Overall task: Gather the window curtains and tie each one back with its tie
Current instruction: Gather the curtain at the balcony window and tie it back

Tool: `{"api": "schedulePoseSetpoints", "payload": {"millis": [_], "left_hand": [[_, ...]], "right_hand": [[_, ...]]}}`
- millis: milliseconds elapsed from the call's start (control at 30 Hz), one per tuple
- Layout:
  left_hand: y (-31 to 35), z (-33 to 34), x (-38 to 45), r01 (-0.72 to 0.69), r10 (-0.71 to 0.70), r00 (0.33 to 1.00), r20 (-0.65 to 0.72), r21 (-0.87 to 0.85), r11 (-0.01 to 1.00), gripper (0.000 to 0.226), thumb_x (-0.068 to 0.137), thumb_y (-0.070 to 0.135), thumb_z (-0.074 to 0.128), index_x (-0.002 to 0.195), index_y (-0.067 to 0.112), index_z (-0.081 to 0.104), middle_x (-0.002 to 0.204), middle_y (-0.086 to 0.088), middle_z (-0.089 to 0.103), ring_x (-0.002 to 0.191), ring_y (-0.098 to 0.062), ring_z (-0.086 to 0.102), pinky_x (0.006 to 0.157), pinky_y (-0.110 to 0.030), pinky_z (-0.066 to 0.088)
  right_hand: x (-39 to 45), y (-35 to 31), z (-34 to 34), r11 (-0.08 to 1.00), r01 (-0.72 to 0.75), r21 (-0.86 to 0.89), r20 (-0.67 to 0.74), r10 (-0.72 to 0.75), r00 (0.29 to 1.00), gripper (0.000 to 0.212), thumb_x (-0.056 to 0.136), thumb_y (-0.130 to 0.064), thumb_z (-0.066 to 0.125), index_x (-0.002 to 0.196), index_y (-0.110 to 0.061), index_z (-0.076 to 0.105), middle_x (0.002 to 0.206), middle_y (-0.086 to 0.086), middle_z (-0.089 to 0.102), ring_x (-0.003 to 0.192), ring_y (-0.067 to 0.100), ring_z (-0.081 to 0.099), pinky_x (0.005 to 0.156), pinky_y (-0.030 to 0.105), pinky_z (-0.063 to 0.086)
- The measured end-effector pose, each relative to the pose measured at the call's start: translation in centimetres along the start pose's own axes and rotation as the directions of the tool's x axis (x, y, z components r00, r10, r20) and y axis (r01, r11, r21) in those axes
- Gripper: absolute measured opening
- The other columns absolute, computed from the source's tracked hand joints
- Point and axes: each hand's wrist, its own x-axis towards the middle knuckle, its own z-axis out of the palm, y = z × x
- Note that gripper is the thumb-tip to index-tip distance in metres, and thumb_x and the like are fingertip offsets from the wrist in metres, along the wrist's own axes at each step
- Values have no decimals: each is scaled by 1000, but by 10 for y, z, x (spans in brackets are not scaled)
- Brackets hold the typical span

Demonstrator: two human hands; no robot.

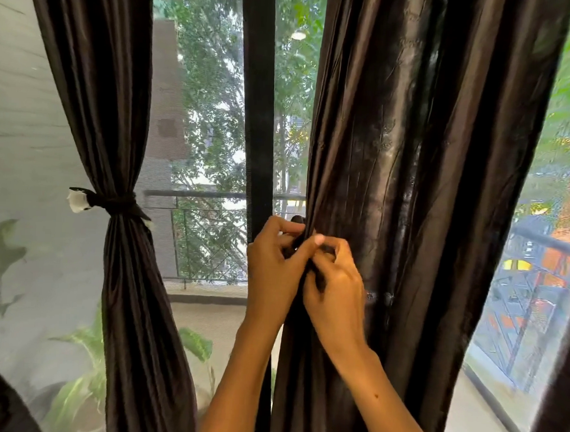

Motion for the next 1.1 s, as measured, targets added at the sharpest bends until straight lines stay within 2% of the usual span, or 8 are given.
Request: {"api": "schedulePoseSetpoints", "payload": {"millis": [133, 200, 300, 433, 567, 733, 867, 1100], "left_hand": [[-3, 1, 9, -65, 75, 992, -99, 104, 992, 13, 83, 4, 68, 78, 7, 56, 68, 9, 59, 63, 5, 57, 58, -8, 41], [-6, 0, 12, -63, 75, 993, -95, 120, 991, 14, 86, 5, 66, 78, 7, 54, 67, 8, 57, 63, 2, 56, 56, -8, 40], [-11, -1, 14, -39, 46, 997, -65, 105, 994, 17, 88, 9, 64, 77, 9, 51, 65, 8, 55, 60, 1, 53, 54, -9, 39], [-16, -2, 17, 19, -19, 1000, -25, 26, 999, 18, 88, 14, 64, 77, 12, 50, 68, 7, 57, 66, -8, 57, 61, -22, 45], [-18, 1, 19, 19, -18, 1000, -23, 26, 999, 17, 89, 14, 63, 80, 7, 50, 74, -9, 59, 71, -22, 58, 64, -36, 47], [-17, 9, 19, -67, 89, 990, -112, 186, 980, 23, 87, 8, 65, 74, 15, 47, 67, 10, 55, 61, -1, 52, 55, -10, 37], [-16, 19, 12, -104, 123, 986, -112, 158, 982, 22, 89, 9, 63, 74, 14, 47, 63, 10, 53, 59, -10, 53, 57, -29, 43], [-16, 18, 4, -157, 159, 987, -12, 111, 981, 19, 93, 17, 60, 78, 15, 49, 60, 9, 52, 55, -1, 52, 52, -10, 35]], "right_hand": [[3, 11, -9, 963, -33, 268, 96, 7, 995, 25, 88, -6, 63, 111, -10, 71, 109, -5, 61, 96, 8, 63, 78, 20, 51], [8, 23, -13, 962, -107, 253, -69, 128, 989, 22, 88, -18, 67, 109, -15, 72, 118, -3, 59, 110, 11, 59, 92, 22, 47], [21, 47, -14, 931, -332, 148, -265, 361, 894, 65, 83, -34, 71, 140, -16, 46, 152, 11, 27, 141, 25, 29, 113, 28, 26], [37, 66, -8, 791, -508, 341, -1, 541, 841, 119, 68, -56, 72, 153, -24, -5, 159, 7, 14, 143, 14, 22, 107, 20, 22], [47, 64, -2, 685, -492, 538, 85, 536, 840, 76, 78, -25, 77, 142, -14, 38, 114, 6, 61, 94, -5, 61, 84, 13, 47], [18, 43, 5, 991, -128, 31, -364, 130, 922, 10, 81, -9, 74, 87, -5, 67, 82, -1, 59, 68, 8, 54, 64, 19, 41], [6, 17, 16, 990, -140, -4, -149, 138, 979, 16, 93, -13, 59, 105, -19, 68, 104, -9, 62, 90, 3, 60, 76, 23, 47], [-2, 14, 17, 986, -32, -163, -34, 27, 999, 26, 88, -55, 40, 107, -46, 55, 103, -18, 65, 93, 2, 63, 79, 38, 52]]}}
